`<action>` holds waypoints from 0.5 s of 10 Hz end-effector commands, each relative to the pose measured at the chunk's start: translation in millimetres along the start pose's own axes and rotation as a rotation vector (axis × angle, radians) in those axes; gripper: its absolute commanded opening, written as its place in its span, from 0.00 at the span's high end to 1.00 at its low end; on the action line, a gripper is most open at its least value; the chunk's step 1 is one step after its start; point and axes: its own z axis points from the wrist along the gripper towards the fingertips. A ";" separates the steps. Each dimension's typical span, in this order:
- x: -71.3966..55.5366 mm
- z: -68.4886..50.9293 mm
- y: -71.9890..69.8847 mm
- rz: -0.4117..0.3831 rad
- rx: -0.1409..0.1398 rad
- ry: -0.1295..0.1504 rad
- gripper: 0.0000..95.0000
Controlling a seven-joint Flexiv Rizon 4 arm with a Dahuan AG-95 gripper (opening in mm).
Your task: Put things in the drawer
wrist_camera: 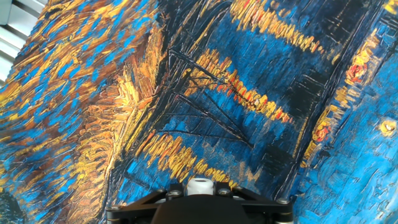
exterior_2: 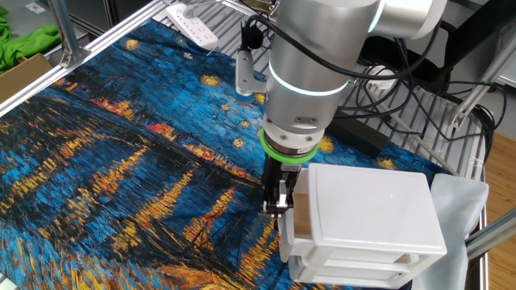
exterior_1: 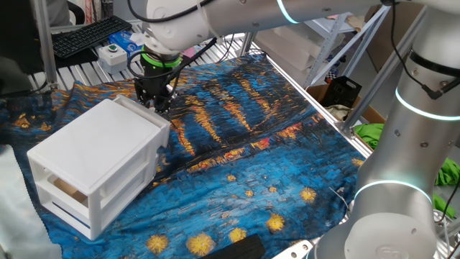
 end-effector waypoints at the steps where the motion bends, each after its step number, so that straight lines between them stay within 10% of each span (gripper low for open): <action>1: 3.4 -0.1 -0.9 0.002 -0.004 -0.001 1.00; 5: 7.6 -1.1 -0.7 -0.001 -0.003 -0.007 1.00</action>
